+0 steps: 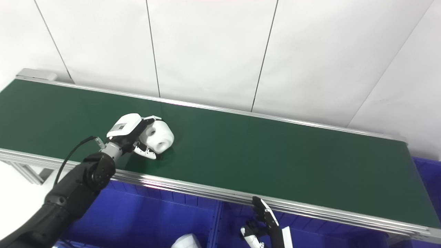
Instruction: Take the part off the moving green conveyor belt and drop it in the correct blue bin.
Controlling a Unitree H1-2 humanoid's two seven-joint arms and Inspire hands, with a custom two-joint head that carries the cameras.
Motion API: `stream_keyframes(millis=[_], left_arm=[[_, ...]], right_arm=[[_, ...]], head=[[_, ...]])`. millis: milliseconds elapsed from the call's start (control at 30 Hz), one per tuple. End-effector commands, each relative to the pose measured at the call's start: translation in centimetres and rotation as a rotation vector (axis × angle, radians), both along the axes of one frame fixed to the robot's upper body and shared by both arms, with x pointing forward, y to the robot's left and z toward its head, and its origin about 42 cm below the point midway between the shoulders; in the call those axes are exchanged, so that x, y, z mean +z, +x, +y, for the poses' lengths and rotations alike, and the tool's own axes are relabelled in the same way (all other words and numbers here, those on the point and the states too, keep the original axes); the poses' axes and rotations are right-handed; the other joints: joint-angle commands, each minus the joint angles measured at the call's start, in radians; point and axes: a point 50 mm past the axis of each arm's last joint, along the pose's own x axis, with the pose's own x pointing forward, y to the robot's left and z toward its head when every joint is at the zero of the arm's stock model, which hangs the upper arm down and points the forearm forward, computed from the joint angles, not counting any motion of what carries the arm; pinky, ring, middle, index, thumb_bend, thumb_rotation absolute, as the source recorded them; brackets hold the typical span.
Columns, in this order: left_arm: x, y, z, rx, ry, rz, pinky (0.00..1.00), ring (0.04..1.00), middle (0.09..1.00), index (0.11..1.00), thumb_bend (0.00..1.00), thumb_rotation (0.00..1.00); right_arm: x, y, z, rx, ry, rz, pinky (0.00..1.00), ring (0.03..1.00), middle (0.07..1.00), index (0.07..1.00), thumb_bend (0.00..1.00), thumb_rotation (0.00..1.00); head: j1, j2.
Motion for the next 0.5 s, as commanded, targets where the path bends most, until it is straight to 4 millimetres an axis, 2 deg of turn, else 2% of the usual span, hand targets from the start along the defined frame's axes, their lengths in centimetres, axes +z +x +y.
stream_keyframes(millis=[0,67,167,467], left_arm=[[0.9,0.5,-0.2,-0.005,-0.052,-0.060,0.45,0.422,0.507,0.518,0.50,0.00],[0.9,0.4,-0.5,-0.007,-0.077,-0.074,0.47,0.429,0.503,0.517,0.50,0.00],[1.1,0.2,-1.0,-0.002,-0.129,-0.106,0.45,0.407,0.490,0.542,0.50,0.00],[1.7,-0.3,-1.7,0.003,-0.265,-0.153,0.42,0.394,0.490,0.547,0.49,0.00]], right_arm=[[1.2,0.4,0.2,0.019,0.026,-0.073,0.81,0.841,0.855,0.862,0.79,0.79],[1.3,0.4,0.2,0.019,0.021,-0.078,0.81,0.837,0.851,0.859,0.79,0.80],[1.3,0.3,0.2,0.021,0.021,-0.080,0.82,0.837,0.848,0.858,0.78,0.80],[1.4,0.3,0.6,0.007,0.024,-0.086,0.81,0.837,0.844,0.855,0.80,0.80]], head=[[0.000,0.003],[0.000,0.004],[0.000,0.005],[-0.007,0.016]])
